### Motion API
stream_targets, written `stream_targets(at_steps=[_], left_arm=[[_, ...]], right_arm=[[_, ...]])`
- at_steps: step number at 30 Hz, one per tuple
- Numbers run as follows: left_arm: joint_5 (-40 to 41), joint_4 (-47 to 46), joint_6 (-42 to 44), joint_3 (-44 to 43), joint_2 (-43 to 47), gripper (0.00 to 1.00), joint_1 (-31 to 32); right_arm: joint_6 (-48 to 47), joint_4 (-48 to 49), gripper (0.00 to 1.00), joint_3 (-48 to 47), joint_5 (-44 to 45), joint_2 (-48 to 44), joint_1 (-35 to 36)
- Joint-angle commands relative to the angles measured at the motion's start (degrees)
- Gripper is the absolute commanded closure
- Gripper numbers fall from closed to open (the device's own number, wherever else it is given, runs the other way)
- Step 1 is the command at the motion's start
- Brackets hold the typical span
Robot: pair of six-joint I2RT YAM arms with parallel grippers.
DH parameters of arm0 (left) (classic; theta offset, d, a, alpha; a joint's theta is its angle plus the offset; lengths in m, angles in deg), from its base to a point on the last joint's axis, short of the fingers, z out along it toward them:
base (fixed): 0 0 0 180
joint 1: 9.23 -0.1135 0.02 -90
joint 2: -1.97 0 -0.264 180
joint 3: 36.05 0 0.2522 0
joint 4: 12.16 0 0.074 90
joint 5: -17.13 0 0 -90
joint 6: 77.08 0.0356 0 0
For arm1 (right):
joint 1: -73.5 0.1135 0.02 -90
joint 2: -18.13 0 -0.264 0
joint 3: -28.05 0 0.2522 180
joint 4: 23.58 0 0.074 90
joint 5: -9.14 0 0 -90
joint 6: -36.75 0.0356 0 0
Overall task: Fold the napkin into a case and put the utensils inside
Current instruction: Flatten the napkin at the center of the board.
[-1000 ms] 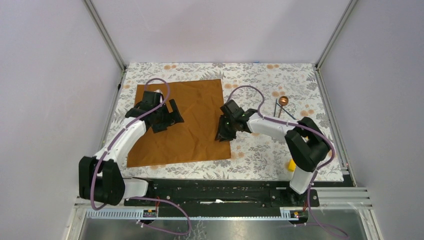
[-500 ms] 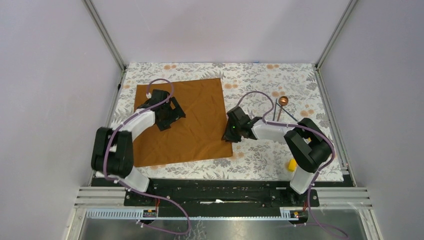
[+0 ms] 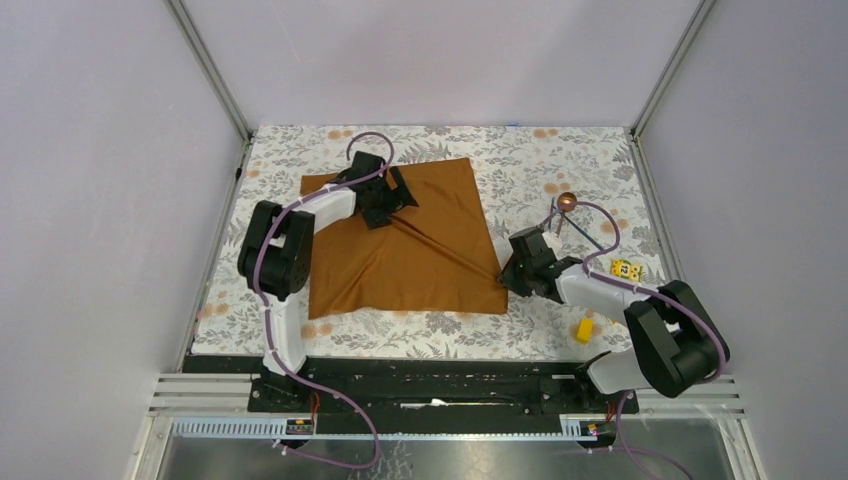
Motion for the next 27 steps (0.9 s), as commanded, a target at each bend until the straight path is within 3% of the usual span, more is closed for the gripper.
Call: stream_targets(at_steps=[1,6,9,14,18,20,24,27], left_arm=[[-1.97,4.03,0.88,-3.03,-4.77,0.01,2.51],[-1.43,4.91,2.77,2.52,4.01,0.01,2.96],[2.60,9.34,5.97,6.26,13.75,0.01,3.01],[10.64,17.46,8.30,14.65,32.09,0.01,2.88],[16.11,24.93,5.11,20.18,41.42,0.01,0.96],[16.90,27.59,1.45,23.53,44.78,0.04,-1.03],[18.52,31.03,-4.79,28.59,49.45,0.11,-3.96],[21.00,34.30,-8.13,29.32,50.34,0.12,-4.46]], right_arm=[[-3.69,-9.16,0.63,1.88,7.51,-2.55,-0.64],[-13.27,-12.13,0.57,-2.08,6.06,-5.09,-0.72],[-17.27,-17.62,0.31,-5.90,3.89,-8.79,-0.56],[-13.73,-30.59,0.21,-11.30,-1.03,-8.27,0.27],[-2.29,-37.17,0.23,-11.34,-1.18,-8.13,0.32],[-2.03,-39.37,0.26,-12.14,1.28,-7.05,0.31],[-0.91,-38.66,0.43,-10.37,0.96,-5.02,-0.13],[0.24,-38.57,0.44,-10.55,-0.12,-2.94,-0.13]])
